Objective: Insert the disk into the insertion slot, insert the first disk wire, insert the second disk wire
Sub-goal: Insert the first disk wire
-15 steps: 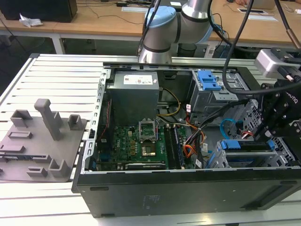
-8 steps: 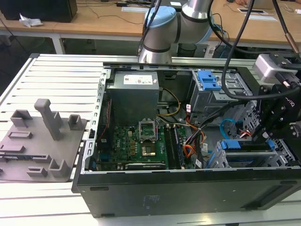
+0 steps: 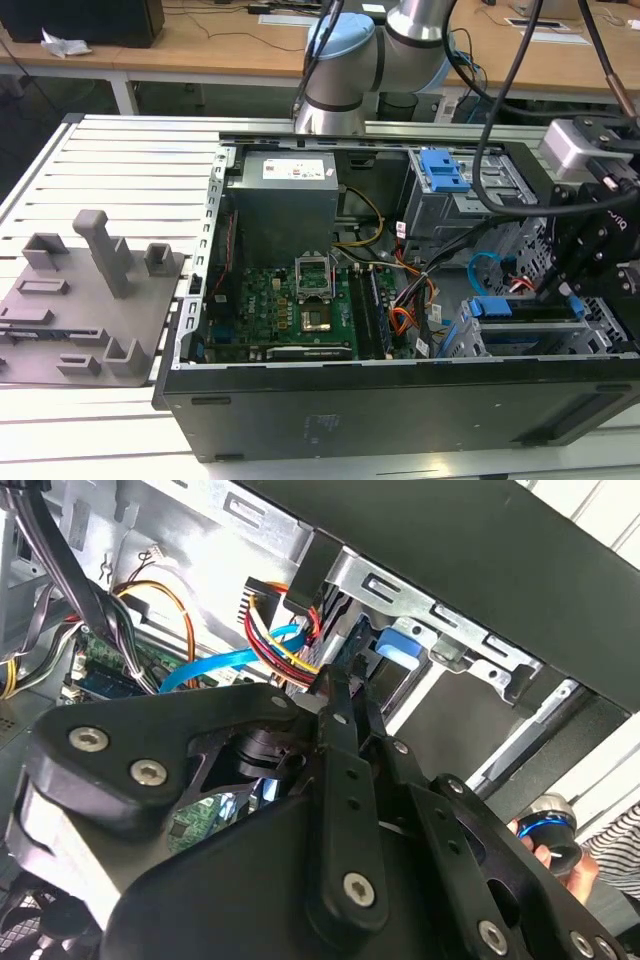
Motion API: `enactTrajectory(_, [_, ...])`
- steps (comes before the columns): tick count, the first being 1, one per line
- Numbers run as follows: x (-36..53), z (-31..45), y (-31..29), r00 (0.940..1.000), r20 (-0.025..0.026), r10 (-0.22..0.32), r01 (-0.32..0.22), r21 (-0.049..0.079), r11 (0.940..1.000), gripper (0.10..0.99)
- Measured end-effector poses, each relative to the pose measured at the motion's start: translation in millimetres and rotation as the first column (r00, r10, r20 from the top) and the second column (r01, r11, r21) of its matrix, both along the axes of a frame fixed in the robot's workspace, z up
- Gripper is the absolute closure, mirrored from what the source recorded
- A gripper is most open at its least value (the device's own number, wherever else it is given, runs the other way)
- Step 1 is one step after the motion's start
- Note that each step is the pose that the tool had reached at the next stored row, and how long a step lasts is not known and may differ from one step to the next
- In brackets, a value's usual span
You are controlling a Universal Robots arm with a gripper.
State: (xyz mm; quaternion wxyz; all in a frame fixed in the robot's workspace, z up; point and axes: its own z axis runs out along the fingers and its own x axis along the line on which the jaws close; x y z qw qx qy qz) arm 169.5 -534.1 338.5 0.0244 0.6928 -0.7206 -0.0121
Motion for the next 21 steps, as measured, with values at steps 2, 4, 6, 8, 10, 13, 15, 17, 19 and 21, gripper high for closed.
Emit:
enactTrajectory(2, [0.9, -0.8, 0.0, 1.0, -0.0006, 0.001, -0.001, 0.0, 1.0, 0.914])
enactTrajectory(4, [1.4, -2.2, 0.0, 1.0, -0.0016, 0.001, -0.001, 0.0, 1.0, 0.914])
enactTrajectory(6, [1.5, -2.7, -0.1, 1.0, -0.0019, 0.001, -0.001, -0.001, 1.0, 0.914])
enactTrajectory(8, [1.5, -3.1, 0.0, 1.0, -0.0019, 0.001, -0.001, 0.0, 1.0, 0.914])
enactTrajectory(10, [1.5, -4.1, 0.0, 1.0, -0.0019, 0.001, -0.001, 0.001, 1.0, 0.902])
enactTrajectory(13, [1.5, -3.5, 0.0, 1.0, -0.0018, 0.001, -0.001, 0.0, 1.0, 0.839])
enactTrajectory(15, [1.5, 2.8, 0.0, 1.0, -0.0017, 0.001, -0.001, 0.0, 1.0, 0.839])
enactTrajectory(17, [1.5, 17.9, 0.0, 1.0, -0.0013, 0.001, -0.001, 0.0, 1.0, 0.839])
enactTrajectory(19, [1.5, 26.0, 0.0, 1.0, -0.0012, 0.001, -0.001, 0.0, 1.0, 0.839])
enactTrajectory(21, [1.5, 27.2, 0.0, 1.0, -0.0013, 0.001, -0.001, 0.0, 1.0, 0.839])
